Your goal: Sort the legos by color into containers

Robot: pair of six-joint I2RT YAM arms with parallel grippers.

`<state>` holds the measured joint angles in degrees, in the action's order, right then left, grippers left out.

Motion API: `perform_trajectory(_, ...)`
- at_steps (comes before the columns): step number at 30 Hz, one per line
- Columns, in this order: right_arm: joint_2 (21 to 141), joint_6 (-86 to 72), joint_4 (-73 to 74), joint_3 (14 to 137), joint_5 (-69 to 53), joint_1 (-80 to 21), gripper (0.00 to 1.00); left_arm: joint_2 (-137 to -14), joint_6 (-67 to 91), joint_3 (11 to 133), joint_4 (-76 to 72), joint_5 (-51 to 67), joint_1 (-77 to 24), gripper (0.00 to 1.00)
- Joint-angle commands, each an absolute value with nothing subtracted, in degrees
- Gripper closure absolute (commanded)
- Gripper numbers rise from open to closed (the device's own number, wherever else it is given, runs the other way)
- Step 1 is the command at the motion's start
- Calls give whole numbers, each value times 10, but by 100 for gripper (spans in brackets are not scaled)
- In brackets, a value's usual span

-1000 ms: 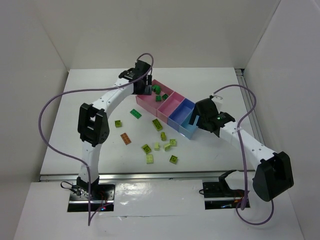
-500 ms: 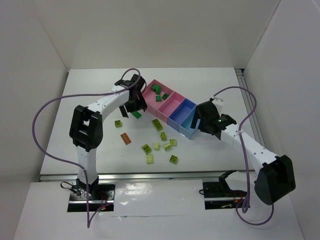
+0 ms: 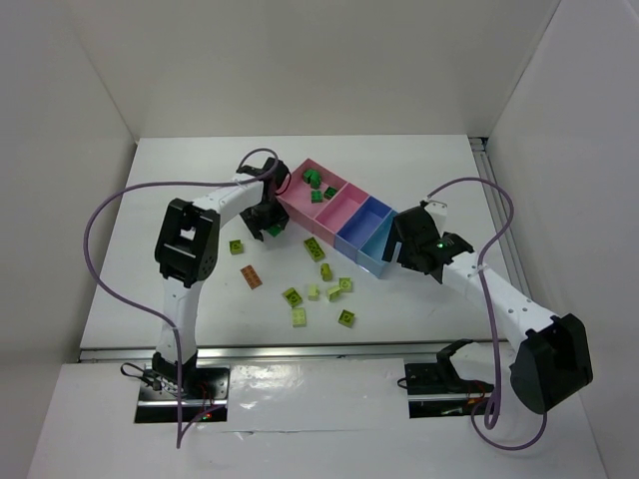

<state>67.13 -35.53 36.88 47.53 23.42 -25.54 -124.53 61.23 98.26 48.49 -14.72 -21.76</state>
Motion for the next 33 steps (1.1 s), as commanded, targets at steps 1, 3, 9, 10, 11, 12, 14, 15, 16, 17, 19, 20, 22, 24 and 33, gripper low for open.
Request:
perform_trajectory(1,655,-361,373,481,253,-261,0,-1251,634,990,475,-150,-211,32)
perform_trajectory(3,660,-361,373,481,253,-261,0,-1257,634,990,469,-157,-211,40)
perform_trajectory(9,680,-360,360,486,235,-261,0,-1264,610,1002,463,-166,-211,60)
perform_trajectory(10,680,-360,360,486,235,-261,0,-1257,605,1002,463,-166,-211,65)
perform_trajectory(11,685,-360,360,492,235,-261,0,-1250,599,995,463,-177,-211,67)
perform_trajectory(12,686,-360,360,492,235,-261,0,-1240,599,987,463,-184,-211,67)
perform_trajectory(14,686,-360,360,492,235,-261,0,-1201,587,950,448,-213,-206,67)
perform_trajectory(15,686,-360,360,492,235,-261,0,-1186,569,940,440,-213,-206,67)
perform_trajectory(16,686,-360,360,492,235,-261,0,-1171,559,931,434,-221,-206,67)
perform_trajectory(17,686,-360,355,492,235,-261,0,-1156,547,914,425,-221,-206,67)
perform_trajectory(19,686,-360,355,492,235,-261,0,-1109,493,909,395,-204,-206,67)
perform_trajectory(20,686,-360,355,492,235,-266,0,-1093,476,904,380,-204,-206,67)
perform_trajectory(22,686,-360,355,498,235,-266,0,-1052,391,885,329,-154,-206,67)
perform_trajectory(24,686,-360,349,498,235,-266,0,-1046,340,918,323,-148,-221,67)
perform_trajectory(33,652,-355,349,511,212,-272,0,-1238,338,1202,443,-133,-253,59)
